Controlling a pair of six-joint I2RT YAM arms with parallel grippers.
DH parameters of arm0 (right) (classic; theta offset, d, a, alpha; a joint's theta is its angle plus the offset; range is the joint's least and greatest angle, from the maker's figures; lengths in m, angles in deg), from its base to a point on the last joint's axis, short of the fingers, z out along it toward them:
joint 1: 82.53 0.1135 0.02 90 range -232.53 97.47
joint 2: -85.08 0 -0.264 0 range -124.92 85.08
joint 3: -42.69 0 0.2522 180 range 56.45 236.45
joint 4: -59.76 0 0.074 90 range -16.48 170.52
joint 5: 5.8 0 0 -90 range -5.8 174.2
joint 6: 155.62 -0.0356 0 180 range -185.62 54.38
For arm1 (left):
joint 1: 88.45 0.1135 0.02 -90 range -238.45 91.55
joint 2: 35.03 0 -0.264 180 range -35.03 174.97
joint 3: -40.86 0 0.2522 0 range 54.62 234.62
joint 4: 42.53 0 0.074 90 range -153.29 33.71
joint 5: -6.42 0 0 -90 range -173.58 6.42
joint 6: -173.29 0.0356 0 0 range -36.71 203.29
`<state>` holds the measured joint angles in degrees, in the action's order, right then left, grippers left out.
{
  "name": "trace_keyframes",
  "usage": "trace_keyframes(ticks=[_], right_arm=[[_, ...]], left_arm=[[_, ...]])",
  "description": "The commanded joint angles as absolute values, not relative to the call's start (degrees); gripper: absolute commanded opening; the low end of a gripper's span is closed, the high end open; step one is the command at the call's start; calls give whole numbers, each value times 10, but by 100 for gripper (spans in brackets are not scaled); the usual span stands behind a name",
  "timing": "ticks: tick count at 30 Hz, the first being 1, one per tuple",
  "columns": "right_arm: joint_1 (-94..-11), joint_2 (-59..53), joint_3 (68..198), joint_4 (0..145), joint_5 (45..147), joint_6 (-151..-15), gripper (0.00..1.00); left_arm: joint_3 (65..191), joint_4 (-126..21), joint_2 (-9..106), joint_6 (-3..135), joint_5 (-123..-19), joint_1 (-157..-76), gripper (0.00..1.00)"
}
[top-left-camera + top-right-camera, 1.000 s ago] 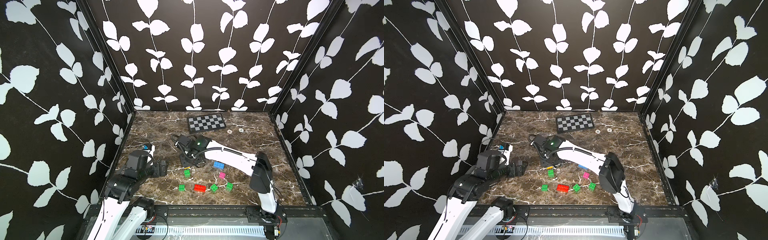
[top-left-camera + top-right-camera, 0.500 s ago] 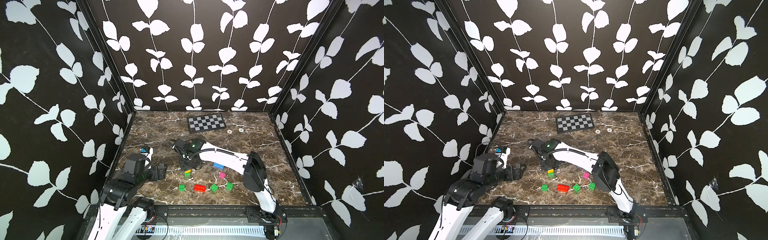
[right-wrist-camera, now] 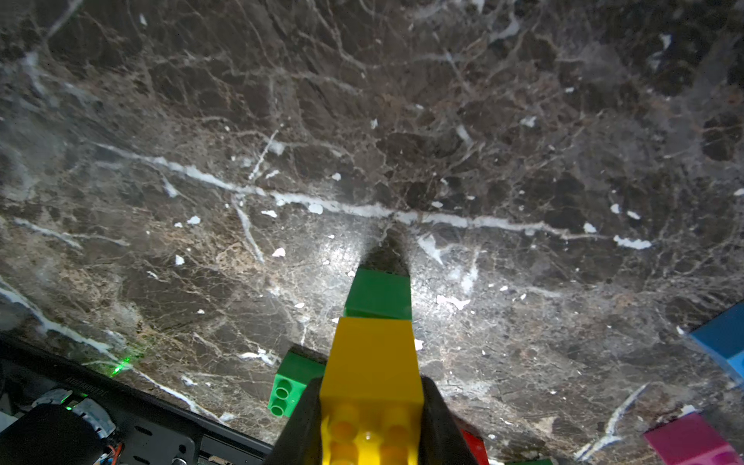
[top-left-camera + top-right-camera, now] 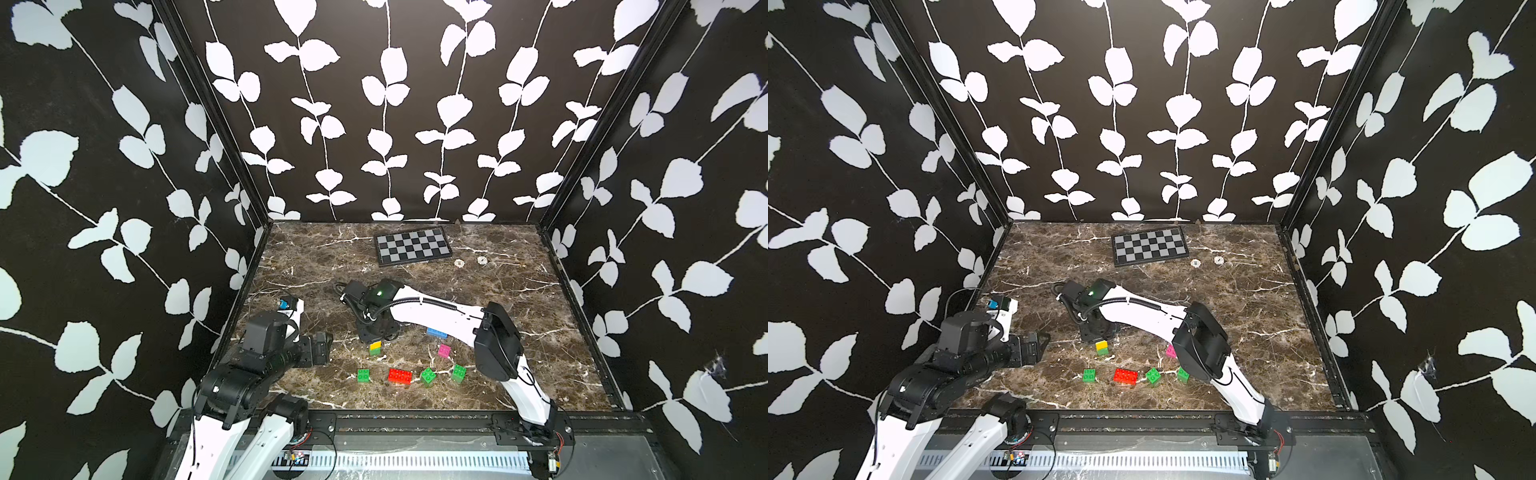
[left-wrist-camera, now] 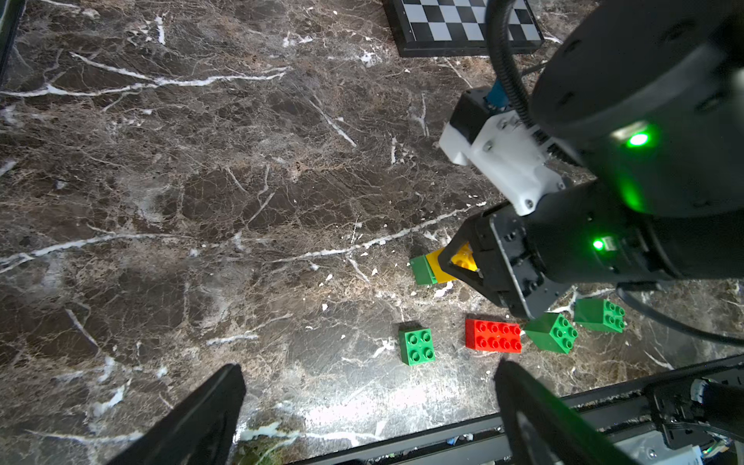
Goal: Assemble the letter r with lego
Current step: Assemble the lego brick with the lego brick.
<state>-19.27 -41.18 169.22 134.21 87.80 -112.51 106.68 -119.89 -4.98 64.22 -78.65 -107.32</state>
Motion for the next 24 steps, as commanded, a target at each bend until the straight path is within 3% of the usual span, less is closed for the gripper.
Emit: trace_keyframes(ticks=[1, 24], right_arm=[[-193, -423, 1705, 1368, 867, -1139, 0], [-189, -461, 1714, 1377, 854, -1111, 0]], left_arm=[[1071, -1203, -51, 646, -780, -1075, 99], [1067, -1203, -68, 642, -782, -1075, 99]])
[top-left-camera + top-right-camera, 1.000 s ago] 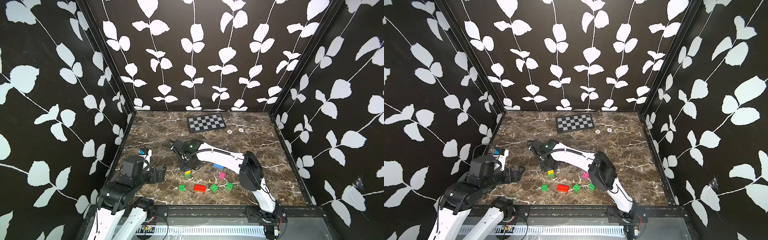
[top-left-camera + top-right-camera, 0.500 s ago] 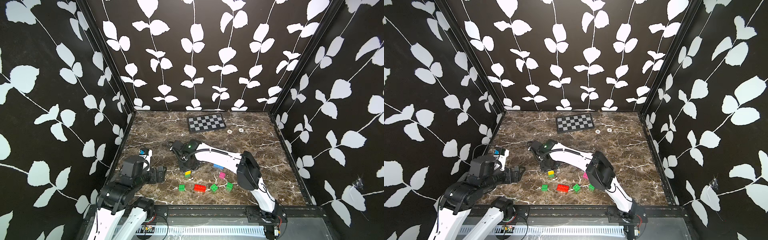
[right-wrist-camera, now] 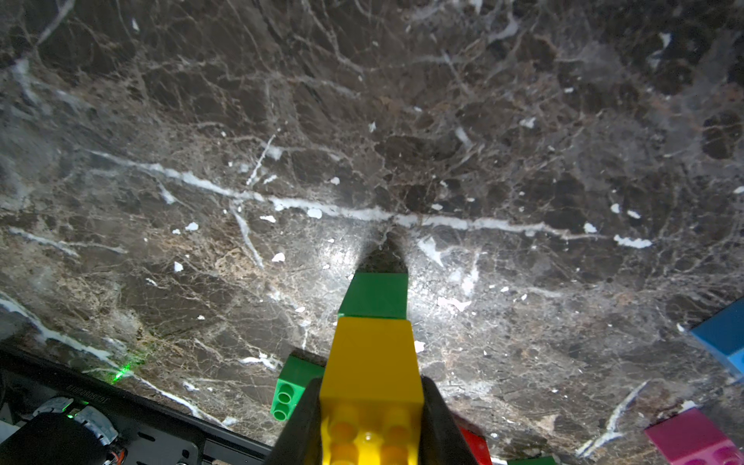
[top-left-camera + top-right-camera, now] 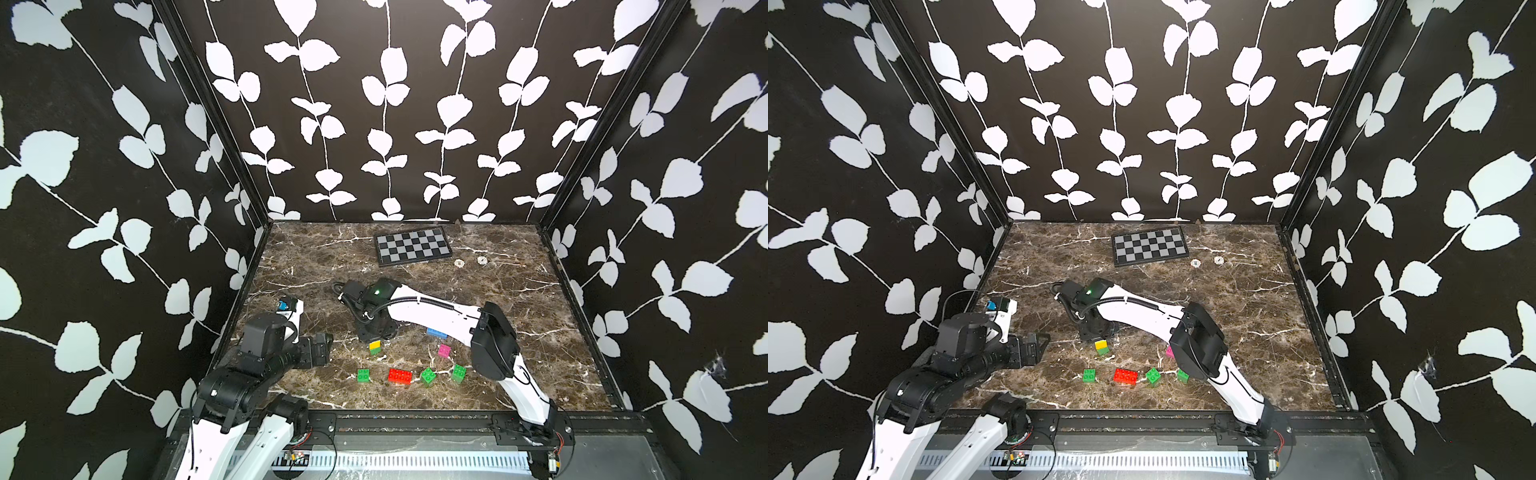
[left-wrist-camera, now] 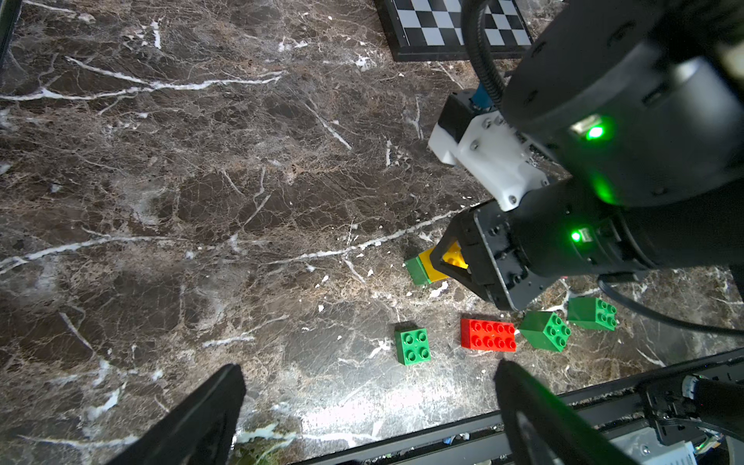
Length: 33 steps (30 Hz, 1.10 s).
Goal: Assemble the letter r with lego
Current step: Assemble the lego brick with the lego brick.
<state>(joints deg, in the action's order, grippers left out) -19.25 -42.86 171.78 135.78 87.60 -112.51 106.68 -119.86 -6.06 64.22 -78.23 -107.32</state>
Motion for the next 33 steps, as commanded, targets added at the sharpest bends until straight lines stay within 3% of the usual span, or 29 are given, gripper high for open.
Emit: trace_keyframes(ticks=[1, 17, 33], right_arm=[[-189, -464, 1711, 1376, 850, -1104, 0], [-187, -431, 1579, 1242, 853, -951, 0], [-187, -431, 1582, 1282, 827, -839, 0]], left_arm=[[1068, -1203, -69, 640, -785, -1075, 99], [1066, -1219, -87, 622, -798, -1075, 99], [1061, -1246, -117, 593, -800, -1075, 99]])
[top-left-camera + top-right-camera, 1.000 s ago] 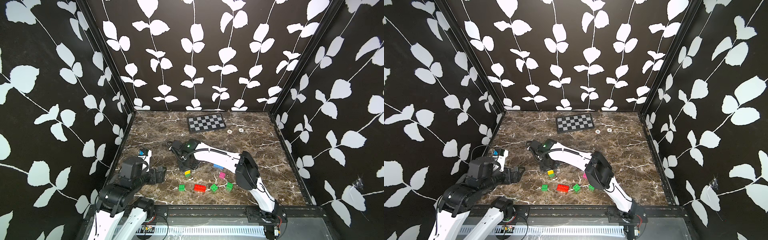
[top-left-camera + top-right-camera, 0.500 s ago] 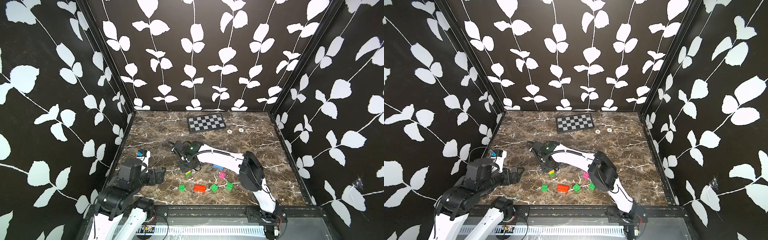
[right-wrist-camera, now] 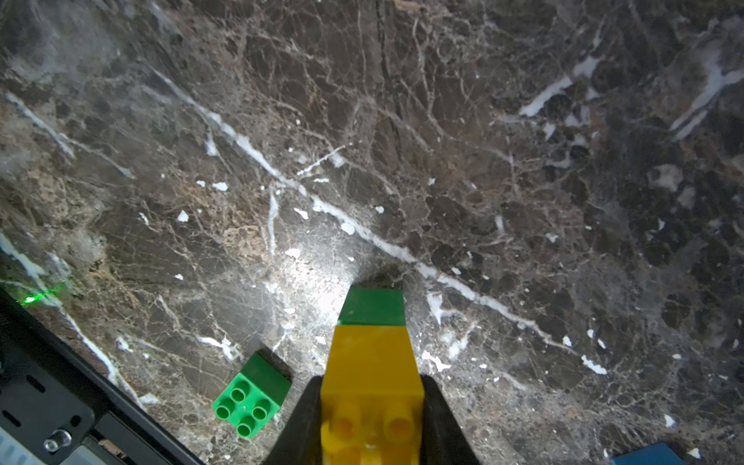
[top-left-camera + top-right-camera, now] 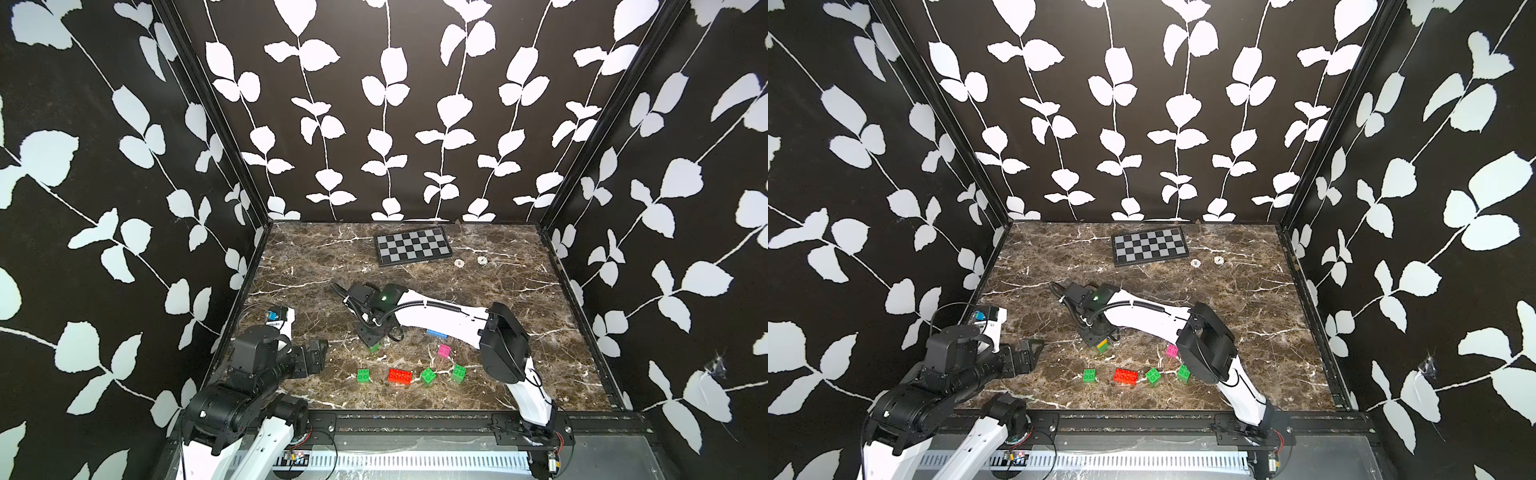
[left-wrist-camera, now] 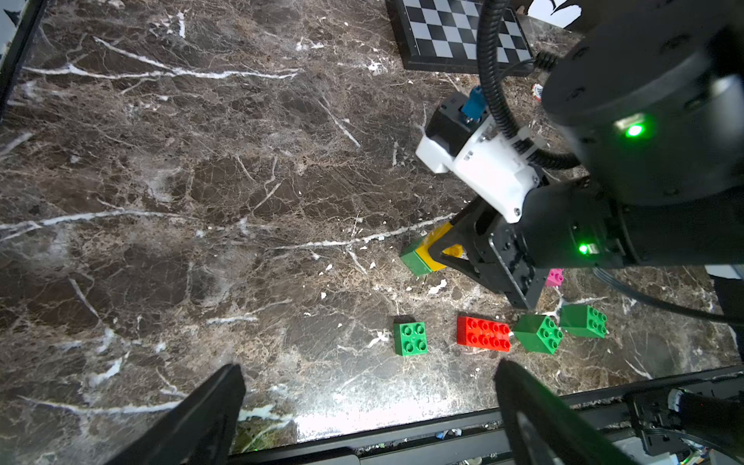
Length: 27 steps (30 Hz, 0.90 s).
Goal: Assemble the letter r with lego
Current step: Assemble the lego brick with the lego brick.
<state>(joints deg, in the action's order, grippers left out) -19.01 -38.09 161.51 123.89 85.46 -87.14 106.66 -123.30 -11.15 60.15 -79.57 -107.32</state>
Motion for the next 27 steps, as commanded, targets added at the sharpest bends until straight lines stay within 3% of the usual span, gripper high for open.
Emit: trace_keyframes(ticks=[1, 18, 27], right_arm=[[-187, -428, 1578, 1279, 825, -835, 0], [-193, -448, 1587, 1303, 822, -813, 0], [-209, -359, 1517, 1193, 902, -892, 29]], left_arm=[[1060, -1245, -117, 591, -799, -1075, 99], [1040, -1238, -106, 585, -764, -1075, 99], [1032, -1230, -84, 611, -715, -1075, 99]])
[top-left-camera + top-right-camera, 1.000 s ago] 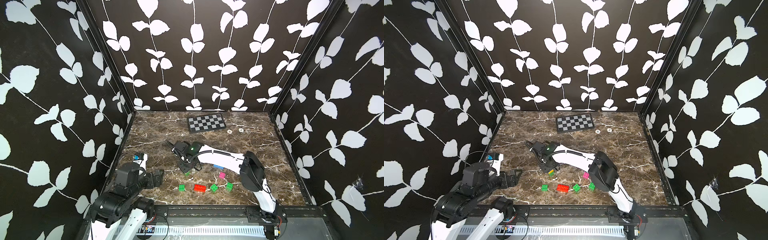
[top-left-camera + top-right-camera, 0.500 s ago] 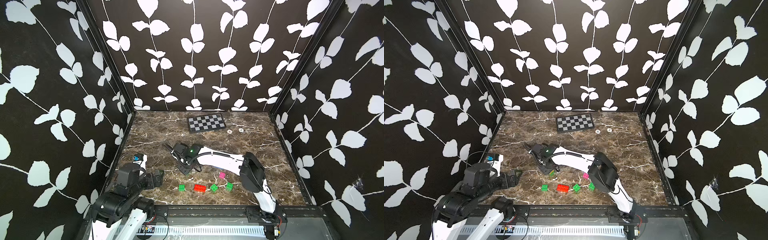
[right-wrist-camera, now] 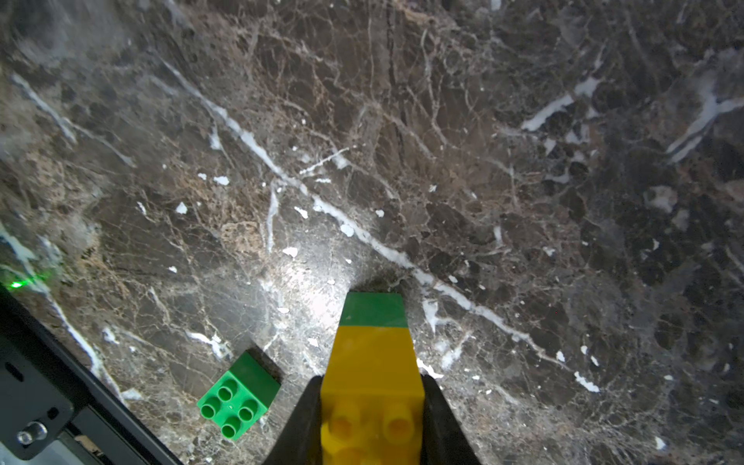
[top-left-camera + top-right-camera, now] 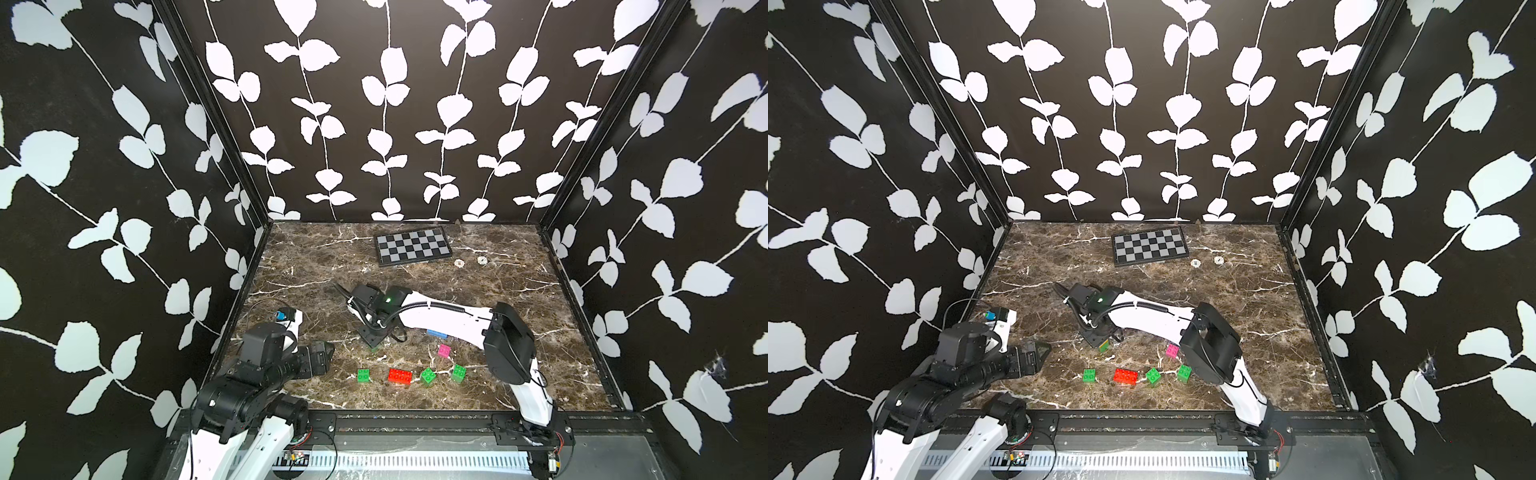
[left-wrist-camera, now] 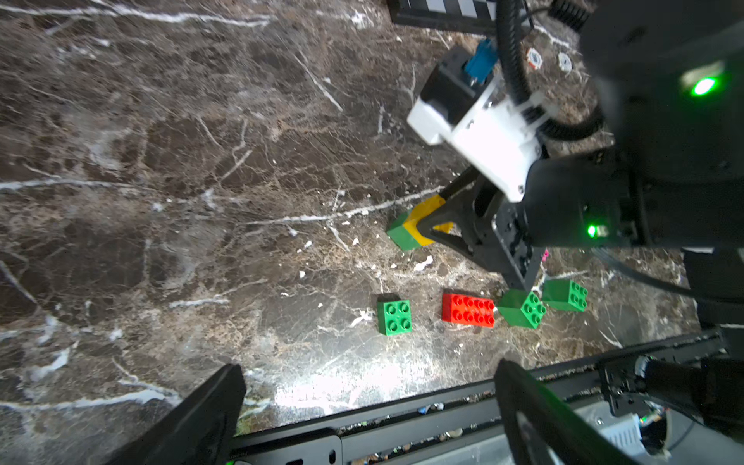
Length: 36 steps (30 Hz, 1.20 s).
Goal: Assemble the letter r with lego
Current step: Assemble the lego brick with the lego brick, then pick up the lego brick from the center of the board.
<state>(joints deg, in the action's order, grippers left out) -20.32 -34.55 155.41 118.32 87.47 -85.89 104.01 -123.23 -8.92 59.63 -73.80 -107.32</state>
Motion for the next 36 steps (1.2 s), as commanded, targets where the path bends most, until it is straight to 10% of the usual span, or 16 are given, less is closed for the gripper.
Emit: trace_keyframes(ticks=[1, 25, 36], right_arm=[[-209, -353, 1515, 1185, 909, -899, 31], [-203, -255, 1526, 1197, 889, -940, 66], [-300, -196, 1425, 1270, 810, -852, 67]], left_arm=[[1033, -1229, -84, 612, -715, -1075, 99], [1053, -1229, -58, 618, -723, -1075, 99], [1023, -1163, -54, 566, -698, -1074, 99]])
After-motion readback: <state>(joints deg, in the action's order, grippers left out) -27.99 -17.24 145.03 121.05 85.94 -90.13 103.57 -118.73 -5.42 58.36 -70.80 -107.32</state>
